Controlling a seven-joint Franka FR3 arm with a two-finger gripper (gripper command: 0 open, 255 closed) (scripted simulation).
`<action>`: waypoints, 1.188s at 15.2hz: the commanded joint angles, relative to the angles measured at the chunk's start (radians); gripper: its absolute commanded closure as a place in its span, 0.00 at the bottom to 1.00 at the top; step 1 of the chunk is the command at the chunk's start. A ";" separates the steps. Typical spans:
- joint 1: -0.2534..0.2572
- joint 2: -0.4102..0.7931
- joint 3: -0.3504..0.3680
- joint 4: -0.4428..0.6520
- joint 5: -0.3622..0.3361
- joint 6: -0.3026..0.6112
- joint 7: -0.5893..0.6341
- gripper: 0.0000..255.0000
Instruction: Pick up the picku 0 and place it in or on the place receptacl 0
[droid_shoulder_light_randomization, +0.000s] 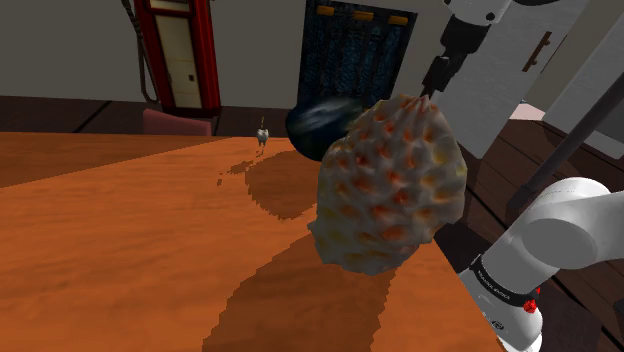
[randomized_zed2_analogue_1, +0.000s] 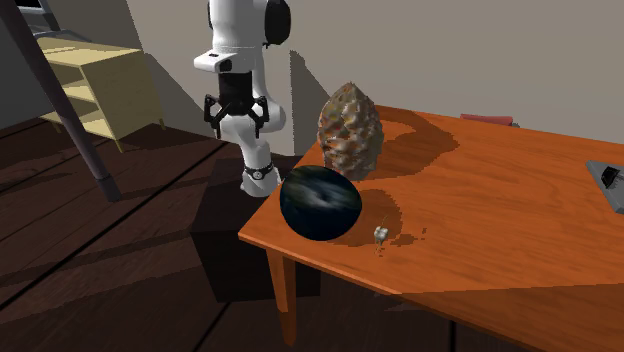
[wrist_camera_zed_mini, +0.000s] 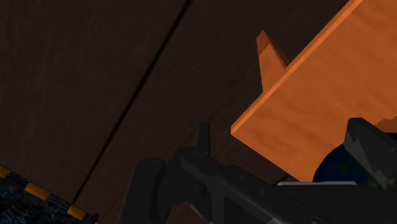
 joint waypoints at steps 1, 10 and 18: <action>0.000 0.000 0.000 0.000 0.000 0.000 0.000 0.00; 0.046 0.250 0.144 0.119 0.022 0.132 0.102 0.00; 0.071 0.502 0.270 0.291 -0.029 0.202 0.208 0.00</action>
